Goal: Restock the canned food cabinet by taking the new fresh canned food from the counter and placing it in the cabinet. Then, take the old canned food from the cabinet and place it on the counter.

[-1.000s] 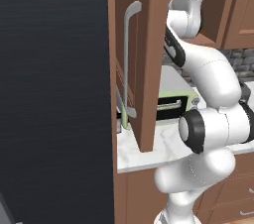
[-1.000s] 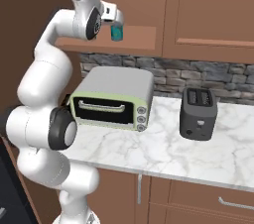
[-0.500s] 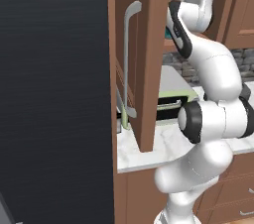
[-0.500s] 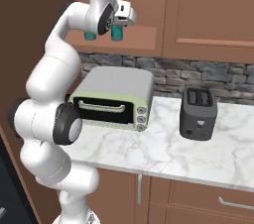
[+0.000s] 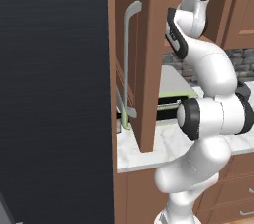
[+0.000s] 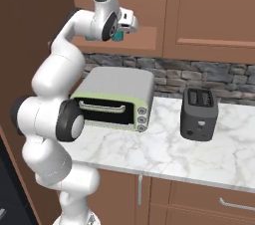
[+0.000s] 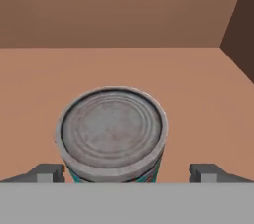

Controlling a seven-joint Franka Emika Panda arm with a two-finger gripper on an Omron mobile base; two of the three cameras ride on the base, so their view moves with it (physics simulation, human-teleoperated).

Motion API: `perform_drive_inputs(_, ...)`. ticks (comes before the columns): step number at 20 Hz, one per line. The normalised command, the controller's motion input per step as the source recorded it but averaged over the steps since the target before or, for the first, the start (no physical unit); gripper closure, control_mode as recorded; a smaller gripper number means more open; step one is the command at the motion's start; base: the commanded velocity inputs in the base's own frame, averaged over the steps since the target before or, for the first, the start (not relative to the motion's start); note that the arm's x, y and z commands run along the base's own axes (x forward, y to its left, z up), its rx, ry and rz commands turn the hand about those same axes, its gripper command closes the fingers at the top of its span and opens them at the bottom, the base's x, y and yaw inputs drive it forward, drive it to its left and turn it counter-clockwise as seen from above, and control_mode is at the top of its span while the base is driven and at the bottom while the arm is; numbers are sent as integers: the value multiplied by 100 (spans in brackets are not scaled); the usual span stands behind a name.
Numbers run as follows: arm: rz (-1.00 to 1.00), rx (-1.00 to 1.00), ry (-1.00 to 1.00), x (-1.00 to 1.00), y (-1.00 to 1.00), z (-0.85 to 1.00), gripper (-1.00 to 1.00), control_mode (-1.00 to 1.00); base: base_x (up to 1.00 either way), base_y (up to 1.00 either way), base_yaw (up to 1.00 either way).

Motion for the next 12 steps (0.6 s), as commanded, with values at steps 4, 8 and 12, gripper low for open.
perform_drive_inputs(4, 0, 0, 0, 21, 0, -14, -100, -100, 0, 0, 0)
perform_drive_inputs(8, 0, 0, 0, 17, 0, -6, -100, -100, 0, 0, 0)
perform_drive_inputs(12, 0, 0, 0, 1, 0, -1, 100, -100, 0, 0, 0)
